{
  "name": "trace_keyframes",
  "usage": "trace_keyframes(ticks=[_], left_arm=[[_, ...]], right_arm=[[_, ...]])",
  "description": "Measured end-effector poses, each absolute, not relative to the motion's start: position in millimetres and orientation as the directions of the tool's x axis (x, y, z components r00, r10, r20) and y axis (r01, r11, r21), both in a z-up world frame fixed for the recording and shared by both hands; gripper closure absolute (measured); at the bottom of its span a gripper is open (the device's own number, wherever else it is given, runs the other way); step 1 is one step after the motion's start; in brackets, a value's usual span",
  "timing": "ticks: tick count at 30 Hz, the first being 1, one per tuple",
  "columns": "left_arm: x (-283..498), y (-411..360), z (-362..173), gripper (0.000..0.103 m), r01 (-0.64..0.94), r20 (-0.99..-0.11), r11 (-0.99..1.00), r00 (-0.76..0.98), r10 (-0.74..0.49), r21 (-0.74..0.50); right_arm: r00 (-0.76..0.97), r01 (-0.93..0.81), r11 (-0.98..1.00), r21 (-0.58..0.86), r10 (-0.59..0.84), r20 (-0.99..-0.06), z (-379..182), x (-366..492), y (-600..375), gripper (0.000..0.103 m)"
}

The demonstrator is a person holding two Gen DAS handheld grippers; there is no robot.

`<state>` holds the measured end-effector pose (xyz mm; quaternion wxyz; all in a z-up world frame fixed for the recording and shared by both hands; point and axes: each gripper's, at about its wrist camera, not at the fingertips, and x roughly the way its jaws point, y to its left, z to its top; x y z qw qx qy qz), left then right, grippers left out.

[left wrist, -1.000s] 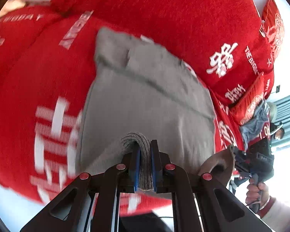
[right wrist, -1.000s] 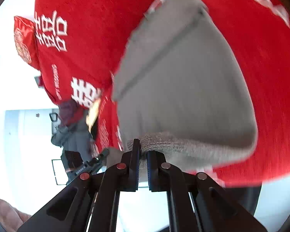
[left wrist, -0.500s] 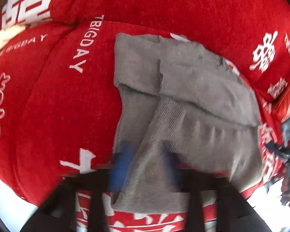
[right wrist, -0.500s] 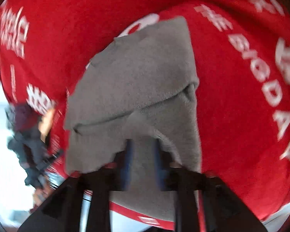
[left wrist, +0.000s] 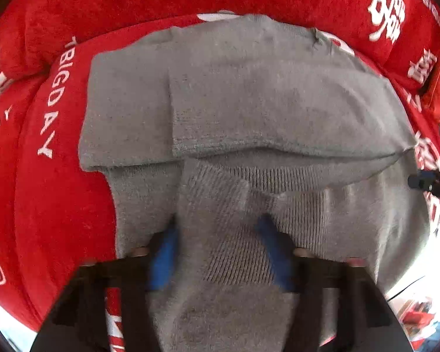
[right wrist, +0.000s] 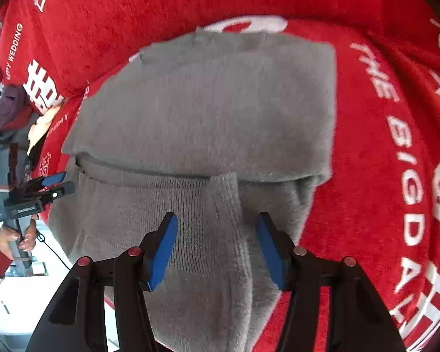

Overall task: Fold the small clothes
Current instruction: 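Grasp the folded edge of the grey sweater with both grippers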

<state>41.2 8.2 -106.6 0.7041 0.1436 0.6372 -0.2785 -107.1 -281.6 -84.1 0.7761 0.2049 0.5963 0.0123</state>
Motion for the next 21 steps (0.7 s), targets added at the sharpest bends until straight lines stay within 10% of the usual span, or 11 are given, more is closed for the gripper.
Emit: trace_keyframes(ticks=[2, 13, 21], left_arm=[[41, 12, -99, 0.096, 0.564, -0.965, 0.797, -0.002, -0.263, -0.218], [94, 31, 4, 0.096, 0.446, -0.860, 0.817, 0.174, -0.479, -0.364], [174, -26, -37, 0.096, 0.405, -0.879, 0.876, 0.275, -0.389, -0.261]], right_arm=[[0.265, 0.190, 0.938, 0.291, 0.236, -0.935, -84, -108, -273, 0.097], [0.494, 0.148, 0.949, 0.279, 0.174, -0.852, 21, -90, -289, 0.097], [0.523, 0.114, 0.977, 0.183, 0.097, -0.847, 16, 14, -321, 0.097]])
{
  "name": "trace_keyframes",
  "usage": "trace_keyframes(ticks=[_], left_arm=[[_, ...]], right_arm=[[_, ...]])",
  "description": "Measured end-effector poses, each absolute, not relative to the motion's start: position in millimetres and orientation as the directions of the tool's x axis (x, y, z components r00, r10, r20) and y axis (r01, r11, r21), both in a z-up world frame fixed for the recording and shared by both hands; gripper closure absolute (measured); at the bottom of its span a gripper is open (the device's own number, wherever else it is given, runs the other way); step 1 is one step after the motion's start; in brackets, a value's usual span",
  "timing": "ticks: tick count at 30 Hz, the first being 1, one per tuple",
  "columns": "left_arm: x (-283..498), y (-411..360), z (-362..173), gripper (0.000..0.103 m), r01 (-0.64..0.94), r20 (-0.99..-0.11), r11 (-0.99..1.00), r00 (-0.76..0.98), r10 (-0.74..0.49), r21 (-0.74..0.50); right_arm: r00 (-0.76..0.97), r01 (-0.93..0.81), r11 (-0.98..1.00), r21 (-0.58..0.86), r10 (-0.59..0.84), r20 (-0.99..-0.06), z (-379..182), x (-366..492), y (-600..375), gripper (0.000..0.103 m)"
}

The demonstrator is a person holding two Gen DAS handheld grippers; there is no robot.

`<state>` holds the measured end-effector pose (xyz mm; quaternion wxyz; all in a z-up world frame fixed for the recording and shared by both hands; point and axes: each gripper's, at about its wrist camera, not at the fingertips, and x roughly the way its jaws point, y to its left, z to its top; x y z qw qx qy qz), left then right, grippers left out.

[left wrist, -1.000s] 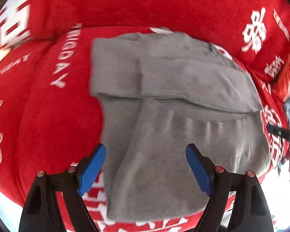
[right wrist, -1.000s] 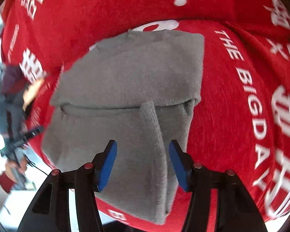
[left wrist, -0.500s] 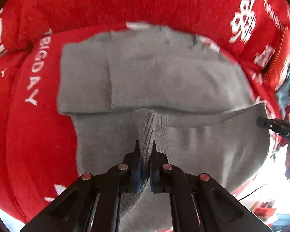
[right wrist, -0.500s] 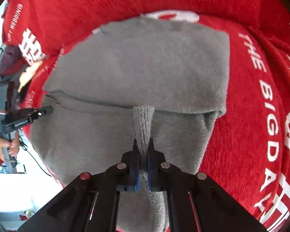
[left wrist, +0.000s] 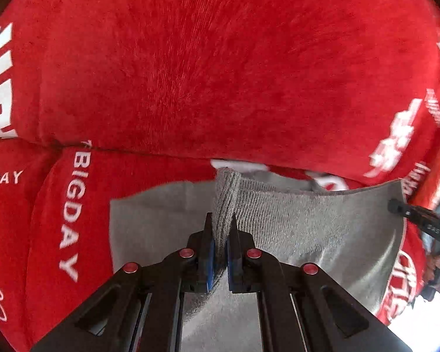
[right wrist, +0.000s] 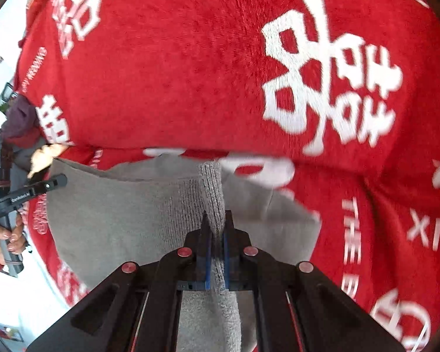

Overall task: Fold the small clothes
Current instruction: 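Grasp the folded edge of the grey sweater with both grippers, then lift the held edge over the sweater and open both grippers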

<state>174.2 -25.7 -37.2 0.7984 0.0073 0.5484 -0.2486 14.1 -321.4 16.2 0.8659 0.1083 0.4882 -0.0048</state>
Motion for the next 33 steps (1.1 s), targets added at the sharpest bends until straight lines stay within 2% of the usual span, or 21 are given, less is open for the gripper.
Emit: trace_keyframes(ticks=[4, 8, 10, 11, 12, 14, 16, 17, 19, 24, 27, 33], left_arm=[[197, -40, -87, 0.096, 0.315, -0.924, 0.928, 0.254, -0.286, -0.201], [203, -45, -111, 0.096, 0.266, -0.949, 0.956, 0.250, -0.194, -0.126], [205, -45, -113, 0.073, 0.240, -0.959, 0.968, 0.247, -0.139, -0.078], [206, -44, -111, 0.050, 0.226, -0.960, 0.974, 0.265, -0.086, -0.025], [206, -43, -108, 0.045, 0.219, -0.956, 0.976, 0.291, -0.045, 0.021], [208, -35, -100, 0.045, 0.215, -0.955, 0.976, 0.296, -0.031, 0.035], [208, -26, -92, 0.045, 0.206, -0.959, 0.978, 0.282, -0.036, 0.024], [205, -19, -87, 0.045, 0.200, -0.960, 0.980, 0.279, -0.041, 0.017], [196, -6, -77, 0.045, 0.192, -0.964, 0.981, 0.256, -0.067, -0.017], [152, 27, -65, 0.045, 0.155, -0.976, 0.987, 0.201, -0.080, -0.049], [114, 52, -69, 0.045, 0.069, -0.986, 0.993, 0.128, -0.107, -0.099], [51, 87, -95, 0.045, -0.159, -0.960, 0.948, -0.004, -0.281, -0.277]], right_arm=[[0.468, 0.133, 0.978, 0.158, 0.078, -0.880, -24, 58, -331, 0.097], [0.409, 0.151, 0.976, 0.157, 0.083, -0.909, -64, 75, -338, 0.097], [0.384, 0.157, 0.973, 0.170, 0.098, -0.918, -78, 79, -342, 0.097], [0.368, 0.164, 0.969, 0.185, 0.114, -0.923, -85, 79, -345, 0.096], [0.360, 0.178, 0.966, 0.190, 0.116, -0.926, -89, 80, -349, 0.096], [0.371, 0.207, 0.959, 0.192, 0.105, -0.923, -87, 79, -357, 0.085], [0.378, 0.231, 0.951, 0.207, 0.108, -0.920, -81, 77, -364, 0.080], [0.372, 0.255, 0.949, 0.187, 0.083, -0.925, -76, 76, -367, 0.063], [0.389, 0.280, 0.938, 0.204, 0.083, -0.917, -66, 66, -373, 0.051], [0.397, 0.319, 0.887, 0.333, 0.194, -0.897, -55, 18, -384, 0.051], [0.382, 0.369, 0.836, 0.407, 0.263, -0.886, -57, -30, -385, 0.051], [0.379, 0.580, 0.612, 0.538, 0.381, -0.843, -87, -146, -386, 0.051]])
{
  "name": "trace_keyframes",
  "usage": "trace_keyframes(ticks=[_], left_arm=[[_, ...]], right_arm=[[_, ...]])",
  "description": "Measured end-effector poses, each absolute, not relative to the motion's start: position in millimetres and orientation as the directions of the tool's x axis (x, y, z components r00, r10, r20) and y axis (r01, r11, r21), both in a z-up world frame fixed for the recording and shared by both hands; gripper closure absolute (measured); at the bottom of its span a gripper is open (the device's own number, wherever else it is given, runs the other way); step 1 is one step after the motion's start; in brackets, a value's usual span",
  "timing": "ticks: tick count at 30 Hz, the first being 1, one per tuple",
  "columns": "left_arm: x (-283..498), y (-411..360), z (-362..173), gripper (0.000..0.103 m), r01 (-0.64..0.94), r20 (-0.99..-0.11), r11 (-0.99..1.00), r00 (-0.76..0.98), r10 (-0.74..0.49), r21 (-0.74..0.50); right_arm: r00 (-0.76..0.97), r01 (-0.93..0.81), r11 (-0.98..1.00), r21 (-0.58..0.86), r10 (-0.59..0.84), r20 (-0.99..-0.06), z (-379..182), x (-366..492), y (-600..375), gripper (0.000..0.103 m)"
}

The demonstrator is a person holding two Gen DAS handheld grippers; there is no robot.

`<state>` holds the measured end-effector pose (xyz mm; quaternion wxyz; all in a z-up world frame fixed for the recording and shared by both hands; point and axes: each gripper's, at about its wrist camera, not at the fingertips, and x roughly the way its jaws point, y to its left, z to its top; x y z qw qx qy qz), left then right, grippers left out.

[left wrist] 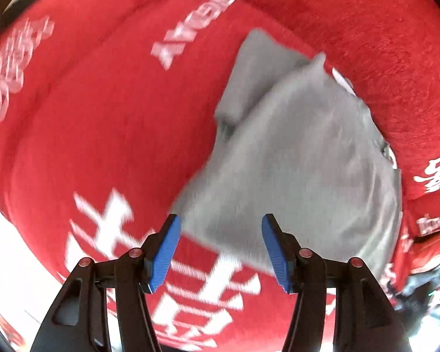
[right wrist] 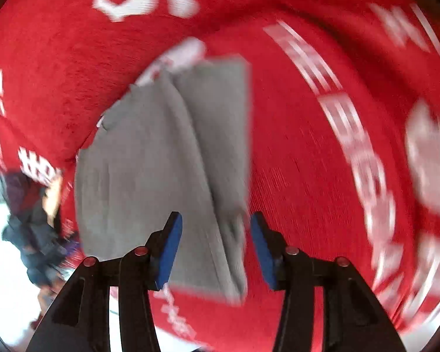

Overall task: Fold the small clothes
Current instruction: 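Lift the held edge over the sweater and open both grippers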

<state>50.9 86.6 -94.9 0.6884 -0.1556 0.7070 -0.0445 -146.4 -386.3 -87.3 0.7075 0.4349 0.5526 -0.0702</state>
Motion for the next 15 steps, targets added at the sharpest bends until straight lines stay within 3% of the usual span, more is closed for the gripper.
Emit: trace_keyframes(ticks=[4, 9, 10, 11, 12, 15], left_arm=[[32, 88, -119, 0.045, -0.290, -0.896, 0.860, -0.022, -0.443, -0.419], [37, 83, -119, 0.046, -0.328, -0.902, 0.846, 0.051, -0.428, -0.420], [39, 85, -119, 0.049, -0.331, -0.908, 0.850, 0.066, -0.414, -0.411], [40, 87, -118, 0.065, -0.331, -0.918, 0.858, 0.084, -0.388, -0.393], [39, 89, -117, 0.079, -0.332, -0.931, 0.871, 0.087, -0.354, -0.362], [42, 101, -115, 0.080, -0.324, -0.946, 0.889, 0.103, -0.308, -0.325]], right_arm=[[0.432, 0.610, 0.472, 0.636, 0.475, -0.767, -112, -173, -370, 0.051], [0.504, 0.631, 0.332, 0.701, 0.511, -0.696, -139, -170, -359, 0.049], [0.514, 0.640, 0.309, 0.704, 0.508, -0.691, -141, -171, -360, 0.060], [0.511, 0.645, 0.305, 0.700, 0.509, -0.693, -142, -171, -360, 0.085], [0.500, 0.647, 0.322, 0.691, 0.504, -0.704, -140, -170, -360, 0.085], [0.442, 0.620, 0.462, 0.634, 0.463, -0.769, -131, -165, -359, 0.085]])
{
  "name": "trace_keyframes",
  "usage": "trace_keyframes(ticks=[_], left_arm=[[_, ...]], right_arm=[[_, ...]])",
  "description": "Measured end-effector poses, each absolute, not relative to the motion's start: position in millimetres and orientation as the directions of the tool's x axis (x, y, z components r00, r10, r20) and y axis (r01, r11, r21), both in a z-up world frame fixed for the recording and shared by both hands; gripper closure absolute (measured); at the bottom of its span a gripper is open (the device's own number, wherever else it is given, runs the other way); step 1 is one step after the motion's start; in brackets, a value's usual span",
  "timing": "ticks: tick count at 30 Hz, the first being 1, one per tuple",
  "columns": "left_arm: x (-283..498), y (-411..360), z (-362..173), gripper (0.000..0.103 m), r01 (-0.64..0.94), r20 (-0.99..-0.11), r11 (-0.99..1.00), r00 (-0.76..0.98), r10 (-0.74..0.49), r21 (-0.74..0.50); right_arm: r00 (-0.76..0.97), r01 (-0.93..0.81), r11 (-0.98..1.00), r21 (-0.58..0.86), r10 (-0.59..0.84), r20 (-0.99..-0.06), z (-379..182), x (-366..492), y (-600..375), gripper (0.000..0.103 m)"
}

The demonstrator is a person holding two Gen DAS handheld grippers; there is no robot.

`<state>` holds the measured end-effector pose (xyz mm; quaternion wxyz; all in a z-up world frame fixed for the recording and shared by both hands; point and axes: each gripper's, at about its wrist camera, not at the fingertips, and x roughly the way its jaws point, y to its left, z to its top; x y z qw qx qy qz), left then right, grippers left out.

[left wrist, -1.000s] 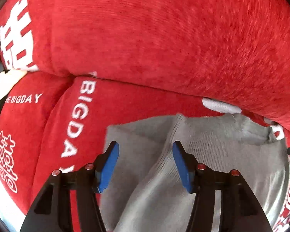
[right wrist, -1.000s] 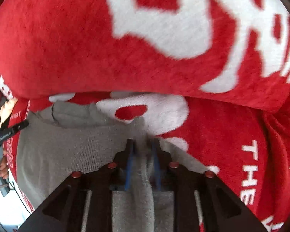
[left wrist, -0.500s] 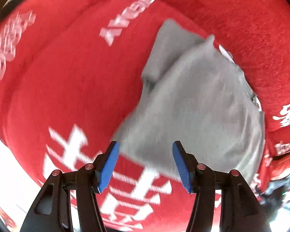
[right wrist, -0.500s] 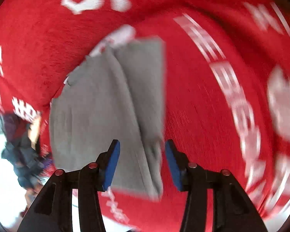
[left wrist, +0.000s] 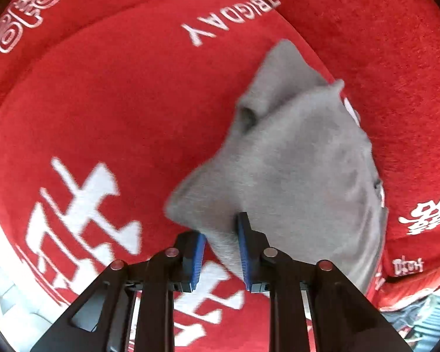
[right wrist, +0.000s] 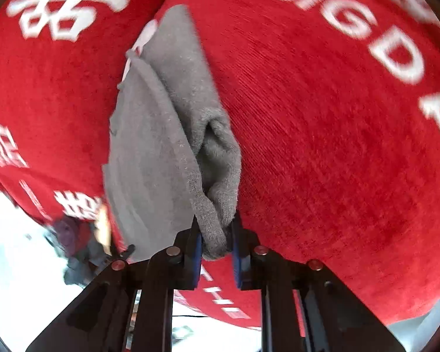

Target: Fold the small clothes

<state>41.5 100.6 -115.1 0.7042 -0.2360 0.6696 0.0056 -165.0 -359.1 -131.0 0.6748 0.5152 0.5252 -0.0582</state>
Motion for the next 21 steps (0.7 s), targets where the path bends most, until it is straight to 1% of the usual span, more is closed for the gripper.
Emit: trace_keyframes(ticks=[2, 7, 9, 12, 13, 14, 15, 16, 17, 21], left_arm=[[36, 104, -113, 0.080, -0.305, -0.958, 0.908, 0.104, -0.268, -0.287], [31, 116, -107, 0.079, -0.304, -0.975, 0.926, 0.089, -0.205, -0.222], [29, 118, -104, 0.079, -0.296, -0.982, 0.936, 0.073, -0.174, -0.188], [28, 117, -97, 0.079, -0.263, -0.989, 0.954, 0.063, -0.131, -0.143], [28, 117, -93, 0.077, -0.248, -0.991, 0.960, 0.065, -0.120, -0.133], [29, 114, -89, 0.054, -0.229, -0.991, 0.966, 0.073, -0.108, -0.122], [29, 113, -85, 0.022, -0.216, -0.992, 0.970, 0.088, -0.094, -0.111], [29, 112, -79, 0.014, -0.206, -0.991, 0.974, 0.113, -0.074, -0.096], [30, 110, -74, 0.013, -0.191, -0.989, 0.978, 0.136, -0.060, -0.085], [33, 115, -63, 0.013, -0.140, -0.986, 0.986, 0.156, -0.067, -0.090]], right_arm=[[0.399, 0.607, 0.530, 0.593, 0.442, -0.803, -131, -163, -358, 0.086], [0.371, 0.589, 0.580, 0.563, 0.425, -0.826, -126, -166, -362, 0.086], [0.358, 0.590, 0.586, 0.556, 0.427, -0.830, -123, -165, -362, 0.083], [0.358, 0.565, 0.616, 0.548, 0.415, -0.836, -109, -167, -357, 0.080], [0.368, 0.538, 0.634, 0.556, 0.417, -0.831, -100, -166, -352, 0.077], [0.375, 0.520, 0.642, 0.564, 0.422, -0.826, -95, -165, -348, 0.068], [0.383, 0.493, 0.648, 0.581, 0.438, -0.813, -90, -162, -342, 0.062], [0.387, 0.460, 0.647, 0.608, 0.469, -0.793, -85, -158, -332, 0.051], [0.387, 0.439, 0.643, 0.627, 0.495, -0.778, -85, -152, -324, 0.049], [0.362, 0.337, 0.605, 0.721, 0.624, -0.692, -90, -119, -269, 0.049]])
